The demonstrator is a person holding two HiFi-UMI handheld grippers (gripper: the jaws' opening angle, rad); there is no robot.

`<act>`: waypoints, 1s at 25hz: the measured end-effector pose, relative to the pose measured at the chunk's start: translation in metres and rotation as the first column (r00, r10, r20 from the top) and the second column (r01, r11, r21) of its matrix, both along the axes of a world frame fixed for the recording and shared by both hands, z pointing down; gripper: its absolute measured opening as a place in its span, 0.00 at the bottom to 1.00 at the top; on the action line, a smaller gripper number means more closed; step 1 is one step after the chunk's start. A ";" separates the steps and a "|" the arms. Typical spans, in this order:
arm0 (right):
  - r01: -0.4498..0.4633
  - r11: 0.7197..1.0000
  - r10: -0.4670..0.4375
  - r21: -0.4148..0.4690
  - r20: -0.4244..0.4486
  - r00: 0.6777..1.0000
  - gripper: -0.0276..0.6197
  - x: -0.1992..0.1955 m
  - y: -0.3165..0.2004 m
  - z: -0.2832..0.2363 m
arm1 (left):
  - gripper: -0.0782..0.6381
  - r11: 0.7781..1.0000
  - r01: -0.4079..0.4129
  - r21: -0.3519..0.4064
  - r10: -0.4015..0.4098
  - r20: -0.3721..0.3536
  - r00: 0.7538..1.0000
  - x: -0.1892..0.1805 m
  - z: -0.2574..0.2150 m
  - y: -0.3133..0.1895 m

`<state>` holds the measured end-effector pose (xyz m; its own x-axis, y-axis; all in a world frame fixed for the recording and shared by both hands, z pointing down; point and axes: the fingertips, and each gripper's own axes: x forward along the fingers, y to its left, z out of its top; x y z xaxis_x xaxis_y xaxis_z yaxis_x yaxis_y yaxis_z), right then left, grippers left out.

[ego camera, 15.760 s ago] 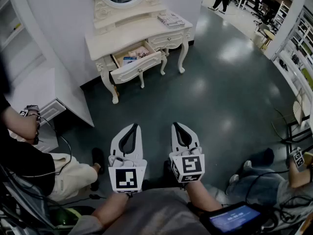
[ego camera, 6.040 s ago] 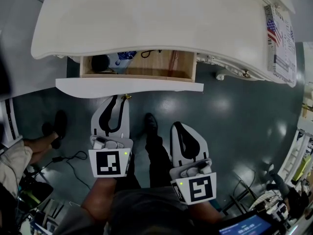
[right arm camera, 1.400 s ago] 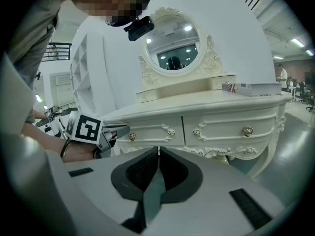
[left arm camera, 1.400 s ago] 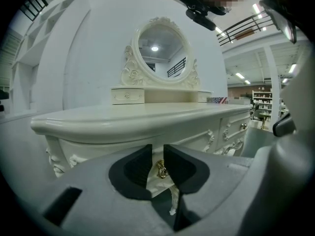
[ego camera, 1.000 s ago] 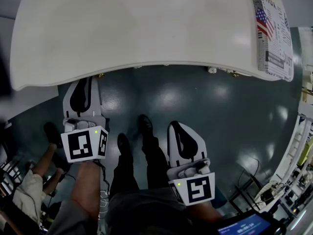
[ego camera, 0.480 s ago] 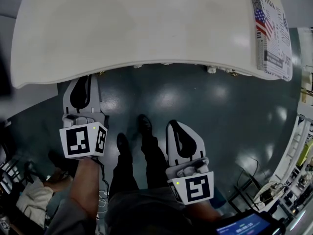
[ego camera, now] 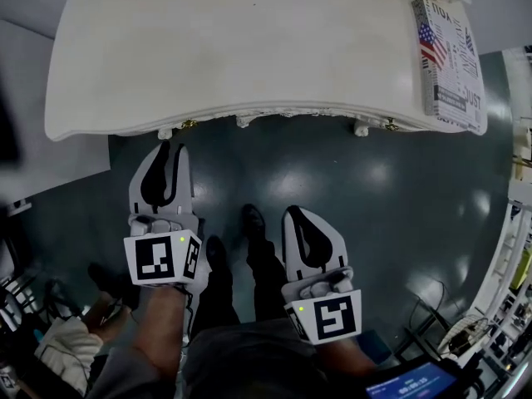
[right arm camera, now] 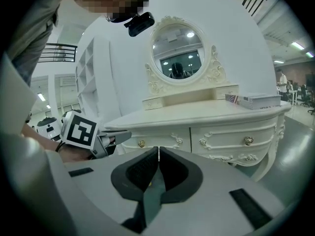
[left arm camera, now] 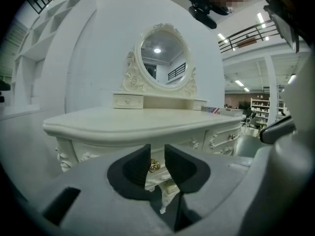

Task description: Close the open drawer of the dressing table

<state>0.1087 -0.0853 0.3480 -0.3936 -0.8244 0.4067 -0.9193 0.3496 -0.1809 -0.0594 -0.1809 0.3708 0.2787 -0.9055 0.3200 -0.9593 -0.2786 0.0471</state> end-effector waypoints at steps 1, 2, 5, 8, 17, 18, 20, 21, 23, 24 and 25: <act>0.002 1.000 -0.002 0.009 0.001 1.000 0.07 -0.003 0.001 -0.006 | 0.25 1.000 -0.002 0.004 0.002 -0.006 1.000 0.001 -0.008 0.007; 0.003 1.000 -0.004 0.020 0.003 1.000 0.07 -0.006 0.003 -0.013 | 0.25 1.000 -0.008 0.009 0.008 -0.013 1.000 0.002 -0.017 0.014; 0.009 0.997 -0.010 0.070 0.007 1.000 0.07 -0.018 0.007 -0.040 | 0.25 0.998 -0.039 0.040 0.040 -0.031 0.999 0.007 -0.053 0.039; 0.020 0.989 -0.023 0.148 0.015 1.000 0.07 -0.036 0.011 -0.075 | 0.25 0.993 -0.067 0.094 0.071 -0.040 0.997 0.007 -0.099 0.067; 0.042 0.925 -0.043 0.378 -0.006 0.999 0.07 -0.090 0.044 -0.201 | 0.15 0.970 -0.068 0.233 0.056 0.059 0.997 -0.029 -0.225 0.153; 0.045 0.915 -0.044 0.402 -0.010 0.999 0.07 -0.095 0.046 -0.214 | 0.14 0.966 -0.061 0.253 0.044 0.069 0.997 -0.034 -0.237 0.160; 0.053 0.896 -0.050 0.441 -0.018 0.999 0.07 -0.107 0.055 -0.235 | 0.13 0.957 -0.046 0.286 0.027 0.071 0.997 -0.044 -0.259 0.171; 0.059 0.888 -0.055 0.456 -0.023 0.998 0.07 -0.113 0.063 -0.244 | 0.13 0.953 -0.042 0.300 0.023 0.066 0.998 -0.049 -0.268 0.178; 0.078 0.876 -0.070 0.476 -0.035 0.997 0.07 -0.127 0.077 -0.258 | 0.13 0.945 -0.036 0.326 0.019 0.056 0.998 -0.057 -0.285 0.189; 0.087 0.871 -0.077 0.484 -0.041 0.996 0.07 -0.134 0.083 -0.263 | 0.13 0.940 -0.034 0.339 0.018 0.050 0.999 -0.062 -0.293 0.194; 0.095 0.866 -0.082 0.492 -0.048 0.995 0.06 -0.140 0.088 -0.267 | 0.13 0.936 -0.033 0.350 0.017 0.049 0.999 -0.066 -0.299 0.199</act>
